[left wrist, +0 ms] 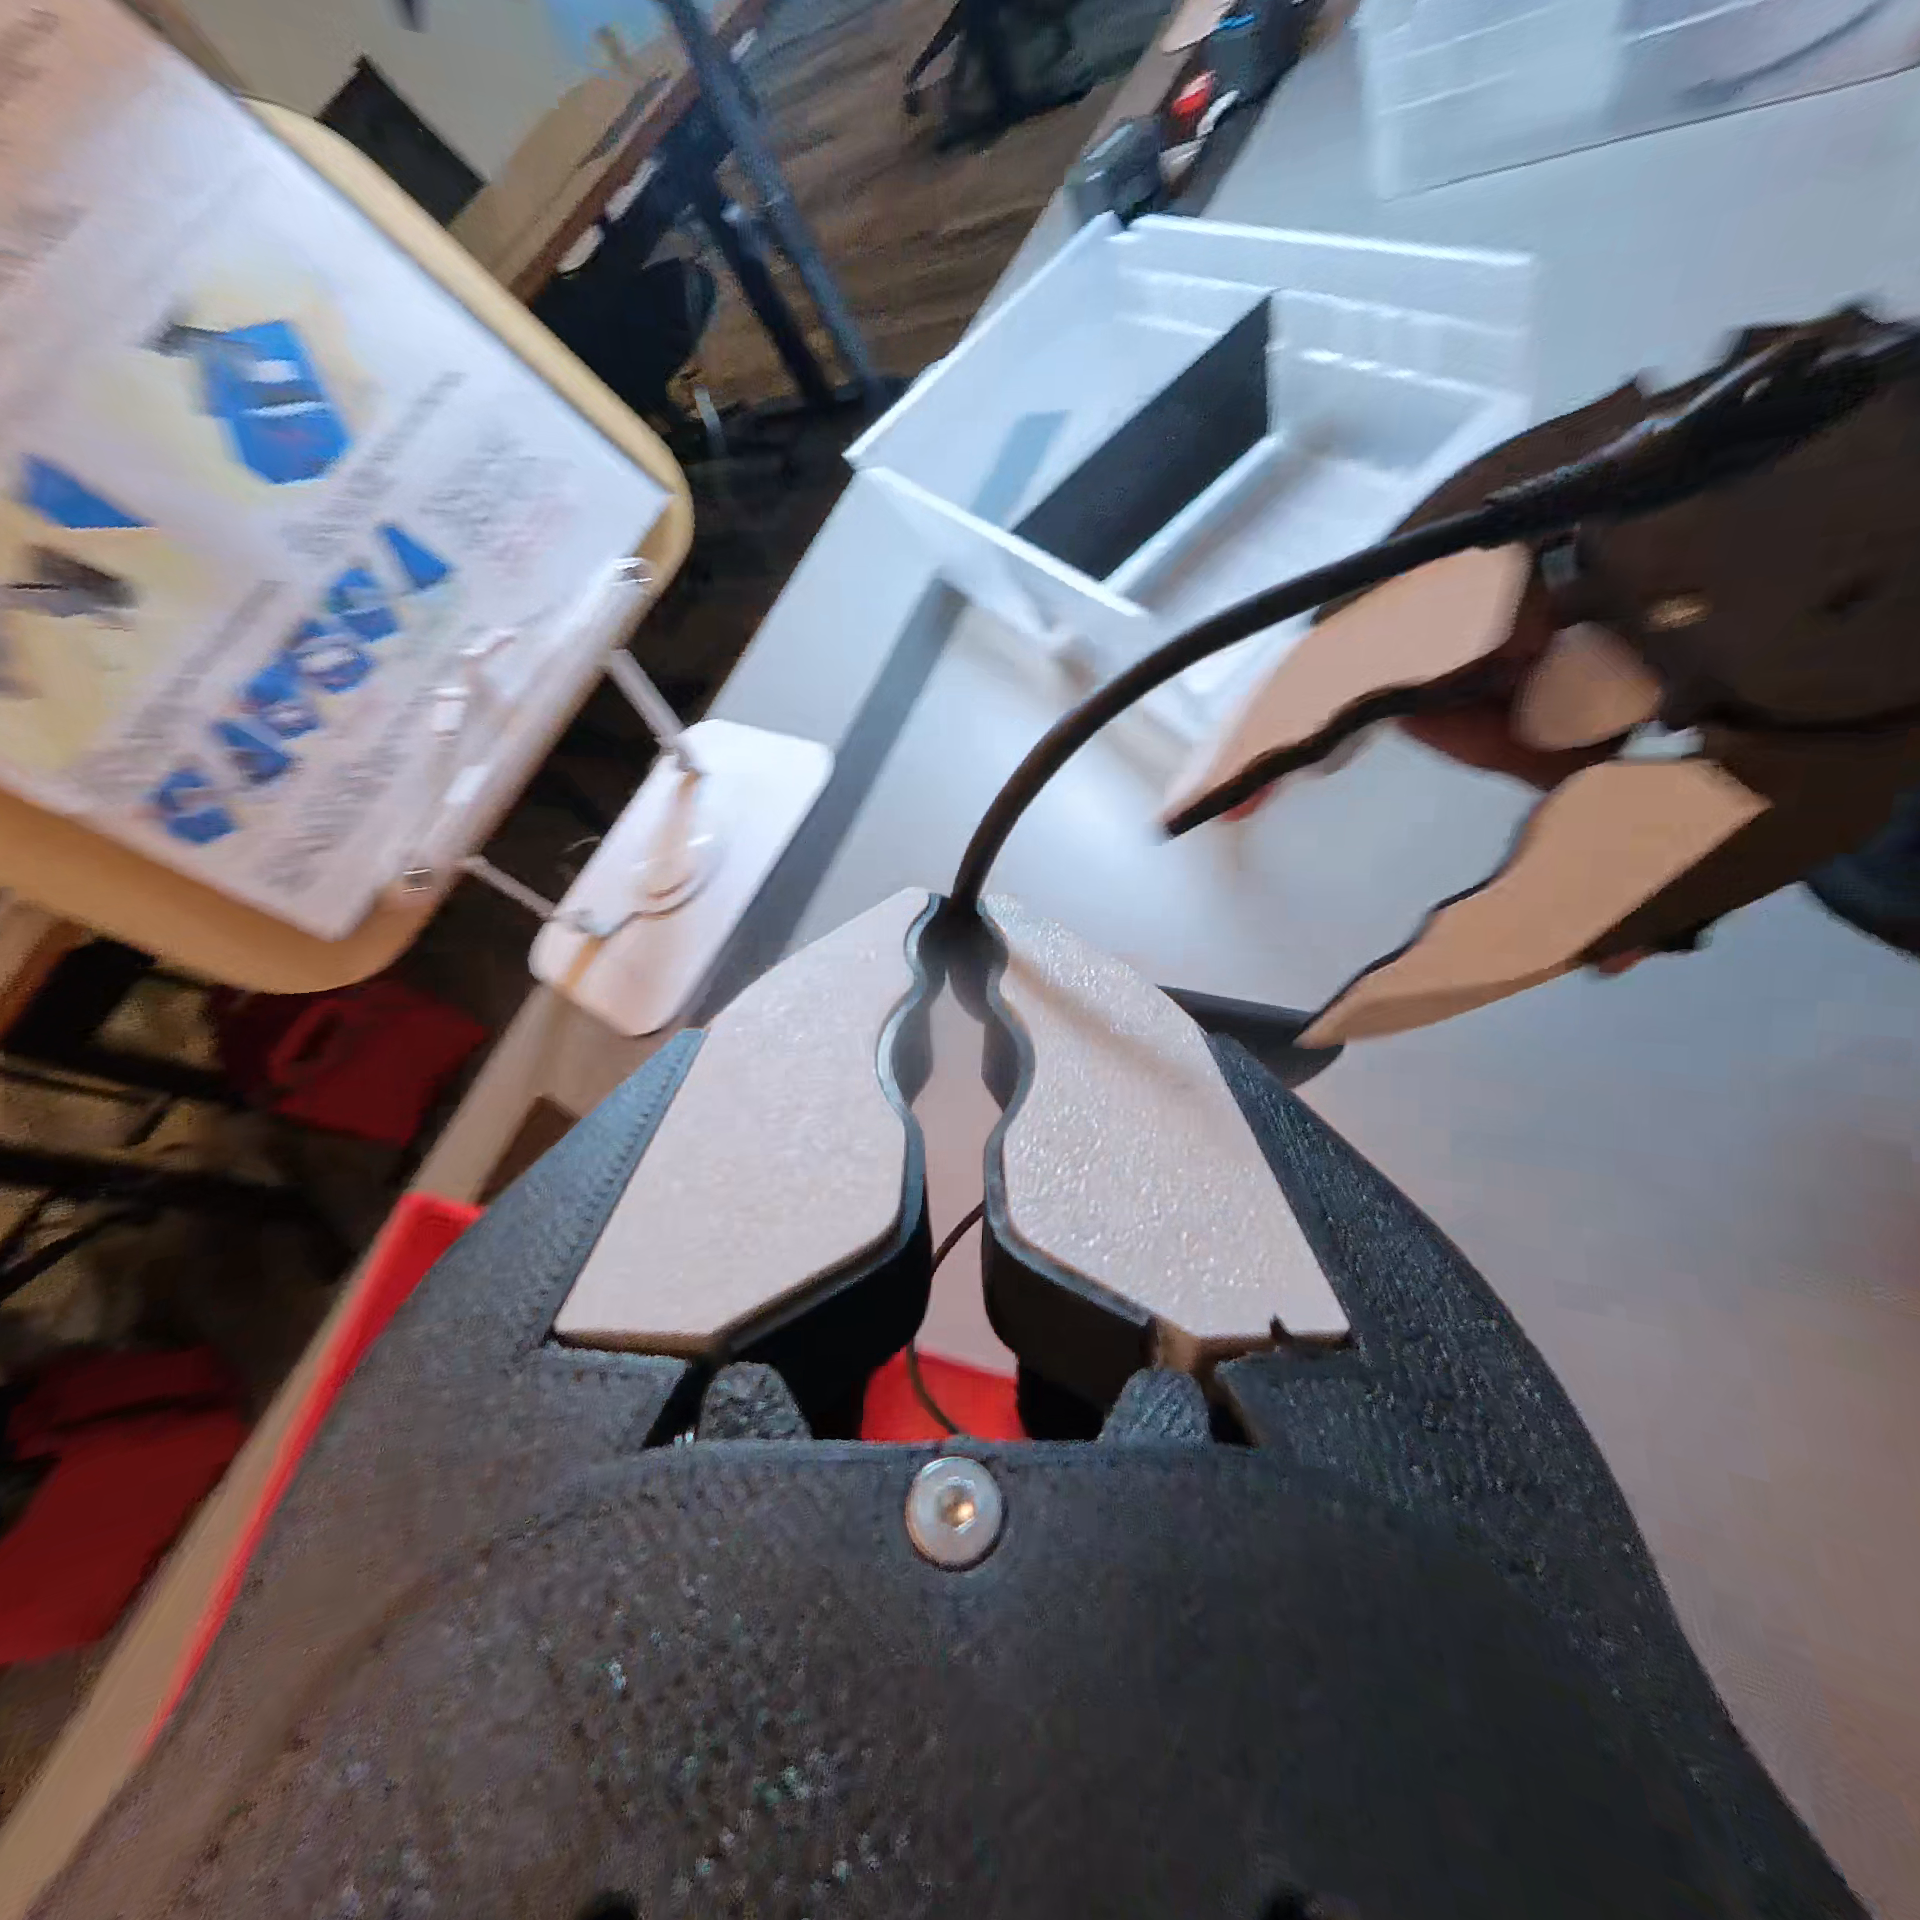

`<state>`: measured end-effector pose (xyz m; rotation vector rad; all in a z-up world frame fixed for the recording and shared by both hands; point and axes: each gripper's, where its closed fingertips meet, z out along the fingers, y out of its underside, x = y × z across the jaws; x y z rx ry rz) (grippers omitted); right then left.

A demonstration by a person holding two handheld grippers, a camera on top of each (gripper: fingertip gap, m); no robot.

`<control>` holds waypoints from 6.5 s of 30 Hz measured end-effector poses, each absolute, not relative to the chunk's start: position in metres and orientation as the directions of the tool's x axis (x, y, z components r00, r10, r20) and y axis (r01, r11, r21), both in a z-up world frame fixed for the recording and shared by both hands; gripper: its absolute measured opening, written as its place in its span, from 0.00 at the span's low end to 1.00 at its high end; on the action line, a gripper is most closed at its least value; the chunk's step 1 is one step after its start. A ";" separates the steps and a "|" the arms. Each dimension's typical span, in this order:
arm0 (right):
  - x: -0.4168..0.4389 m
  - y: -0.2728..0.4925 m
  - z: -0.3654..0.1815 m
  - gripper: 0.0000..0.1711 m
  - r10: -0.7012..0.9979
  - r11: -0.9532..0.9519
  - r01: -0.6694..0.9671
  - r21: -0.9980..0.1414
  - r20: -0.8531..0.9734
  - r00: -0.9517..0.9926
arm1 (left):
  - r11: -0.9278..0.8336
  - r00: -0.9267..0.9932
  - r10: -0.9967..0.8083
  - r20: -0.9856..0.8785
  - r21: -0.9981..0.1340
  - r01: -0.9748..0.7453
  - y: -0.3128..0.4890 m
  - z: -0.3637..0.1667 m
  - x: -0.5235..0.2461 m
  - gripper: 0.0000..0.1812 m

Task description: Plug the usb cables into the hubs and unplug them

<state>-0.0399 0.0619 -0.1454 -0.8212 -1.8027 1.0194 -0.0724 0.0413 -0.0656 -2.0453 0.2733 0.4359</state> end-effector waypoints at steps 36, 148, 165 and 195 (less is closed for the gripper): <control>-0.007 0.048 -0.178 0.10 0.645 0.238 0.047 -0.970 0.122 -0.755 | -0.465 0.904 -0.396 -0.160 -0.814 -0.348 0.052 -0.196 -0.006 0.05; -0.042 0.153 -0.080 0.27 0.812 0.481 0.086 -0.872 0.406 -0.419 | -0.080 0.957 -0.185 -0.222 -0.967 -0.240 0.043 -0.112 -0.039 0.09; -0.021 0.059 -0.076 0.10 0.625 0.555 -0.070 -0.829 0.471 -0.622 | 0.013 0.910 -0.345 -0.231 -0.970 -0.241 0.039 -0.060 -0.016 0.16; -0.062 0.478 -0.234 0.24 0.891 0.286 0.909 -0.305 0.434 -0.135 | -0.156 0.989 -0.058 -0.133 -0.978 -0.140 0.027 -0.111 -0.126 0.16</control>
